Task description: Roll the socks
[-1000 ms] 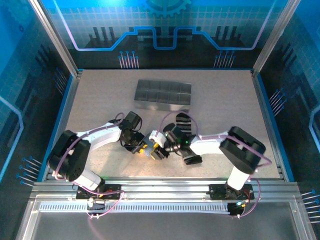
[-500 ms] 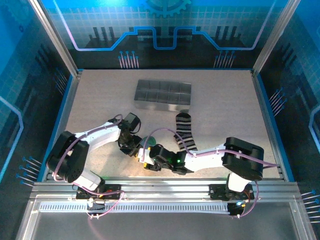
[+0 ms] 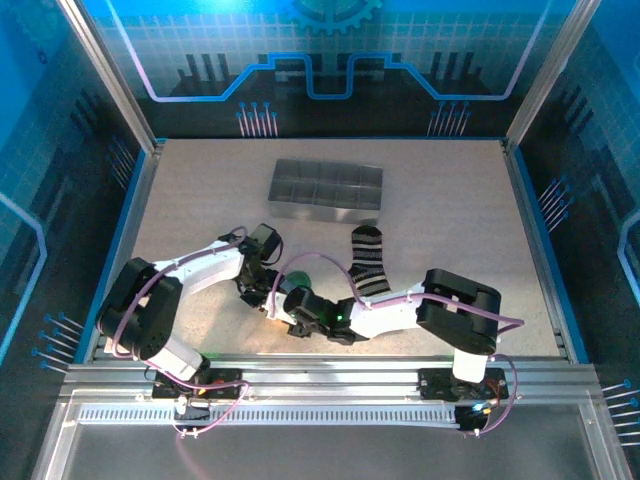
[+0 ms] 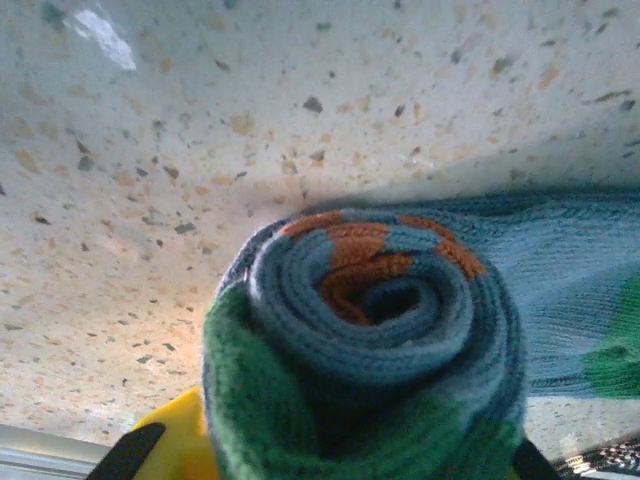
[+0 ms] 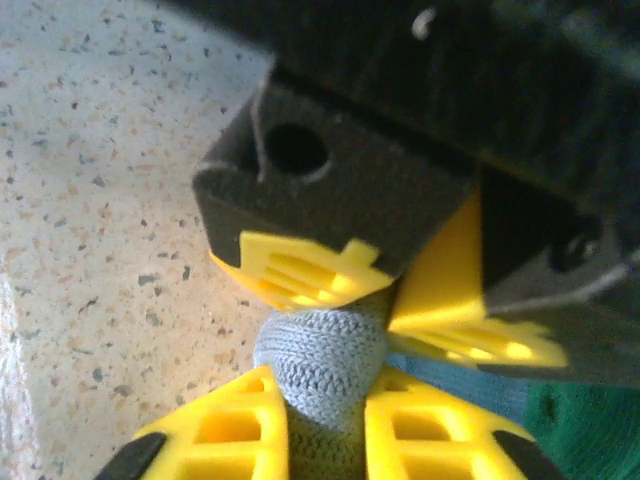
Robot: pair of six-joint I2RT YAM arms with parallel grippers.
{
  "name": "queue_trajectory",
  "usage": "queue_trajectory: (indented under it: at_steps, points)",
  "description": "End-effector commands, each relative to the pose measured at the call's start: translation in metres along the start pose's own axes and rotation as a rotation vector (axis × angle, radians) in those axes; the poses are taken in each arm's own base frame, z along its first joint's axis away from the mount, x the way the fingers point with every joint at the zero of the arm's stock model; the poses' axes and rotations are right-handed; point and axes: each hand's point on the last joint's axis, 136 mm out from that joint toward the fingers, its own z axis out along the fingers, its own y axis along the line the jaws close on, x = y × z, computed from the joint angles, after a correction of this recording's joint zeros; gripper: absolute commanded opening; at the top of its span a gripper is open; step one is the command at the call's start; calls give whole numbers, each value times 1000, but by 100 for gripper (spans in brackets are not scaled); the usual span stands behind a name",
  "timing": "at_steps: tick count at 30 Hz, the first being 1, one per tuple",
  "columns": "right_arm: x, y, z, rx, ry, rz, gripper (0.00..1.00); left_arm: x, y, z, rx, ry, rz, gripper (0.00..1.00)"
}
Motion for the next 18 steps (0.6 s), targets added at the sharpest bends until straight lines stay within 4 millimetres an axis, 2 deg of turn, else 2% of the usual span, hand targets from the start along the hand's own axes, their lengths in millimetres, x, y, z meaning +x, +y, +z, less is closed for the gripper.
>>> queue_trajectory:
  at_steps: [1, 2, 5, 6, 10, 14, 18]
  points:
    - [38, -6, 14, -33, 132, 65, 3, -2, 23, 9, -77, -8, -25, 27]
    - [43, -5, 14, -58, 144, 89, 0, -3, 20, 6, -54, -15, -23, 37]
    - [51, -3, 14, -123, 162, 163, 0, -7, 12, -5, 7, -33, -18, 66]
    - [65, 1, 13, -148, 193, 187, 0, -9, 10, -9, 25, -39, -17, 72]
    - [80, 7, 12, -244, 220, 267, 0, -16, -6, -29, 131, -60, -1, 97]
    - [93, 6, 13, -320, 250, 374, 0, -17, -13, -41, 205, -49, -1, 99]
    - [100, 2, 14, -386, 266, 483, 0, -16, -15, -46, 270, -56, 15, 96]
